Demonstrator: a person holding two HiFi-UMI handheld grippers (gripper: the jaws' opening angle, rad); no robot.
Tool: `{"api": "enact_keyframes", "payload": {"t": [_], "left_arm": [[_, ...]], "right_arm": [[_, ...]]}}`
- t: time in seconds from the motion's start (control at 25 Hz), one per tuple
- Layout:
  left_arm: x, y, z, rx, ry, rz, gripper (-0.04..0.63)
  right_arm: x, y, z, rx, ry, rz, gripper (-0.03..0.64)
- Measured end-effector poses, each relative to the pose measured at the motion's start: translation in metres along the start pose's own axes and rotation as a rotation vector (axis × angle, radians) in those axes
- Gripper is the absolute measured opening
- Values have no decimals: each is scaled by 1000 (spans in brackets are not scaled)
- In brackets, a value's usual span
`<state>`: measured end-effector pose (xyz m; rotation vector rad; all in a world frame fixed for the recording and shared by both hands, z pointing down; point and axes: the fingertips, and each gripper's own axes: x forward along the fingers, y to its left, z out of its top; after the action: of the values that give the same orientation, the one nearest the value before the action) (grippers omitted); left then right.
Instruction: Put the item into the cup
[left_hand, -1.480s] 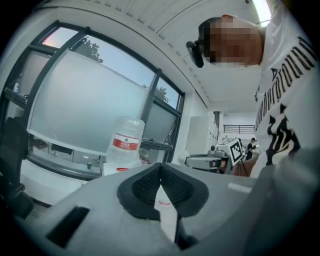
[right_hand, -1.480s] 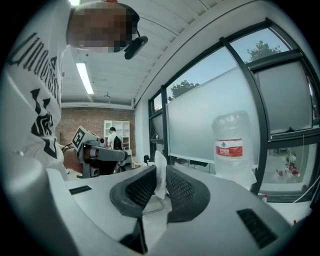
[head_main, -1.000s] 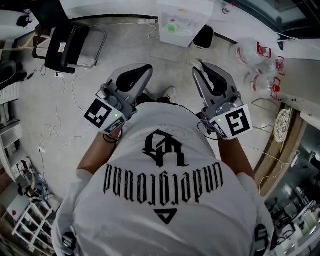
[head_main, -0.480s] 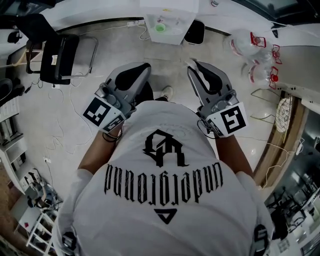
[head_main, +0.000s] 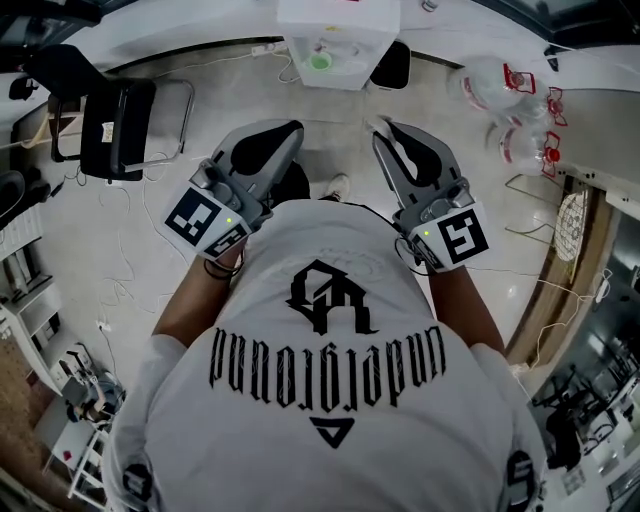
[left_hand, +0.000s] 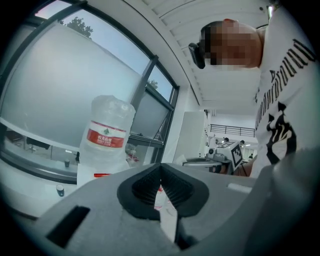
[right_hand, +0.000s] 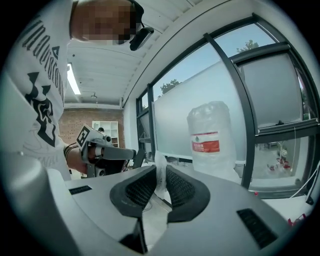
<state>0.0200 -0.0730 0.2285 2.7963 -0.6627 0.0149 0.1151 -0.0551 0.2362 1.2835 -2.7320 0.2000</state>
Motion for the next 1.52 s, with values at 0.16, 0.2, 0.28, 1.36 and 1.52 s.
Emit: {"api": "enact_keyframes", "payload": {"t": [0.16, 0.2, 0.28, 1.36, 1.52], "left_arm": [[1, 29, -2, 3, 19, 1, 14], [1, 37, -4, 3, 26, 1, 14], [2, 52, -7, 5, 41, -1, 14], [37, 201, -132, 4, 233, -94, 14], [41, 215, -158, -5, 250, -114, 14]], "right_arm": [[26, -10, -3, 15, 15, -11, 63], [33, -12, -4, 21, 19, -14, 64], [47, -16, -8, 34, 26, -21, 64], [191, -70, -178, 130, 263, -65, 63], [212, -76, -215, 138, 296, -77, 63]]}}
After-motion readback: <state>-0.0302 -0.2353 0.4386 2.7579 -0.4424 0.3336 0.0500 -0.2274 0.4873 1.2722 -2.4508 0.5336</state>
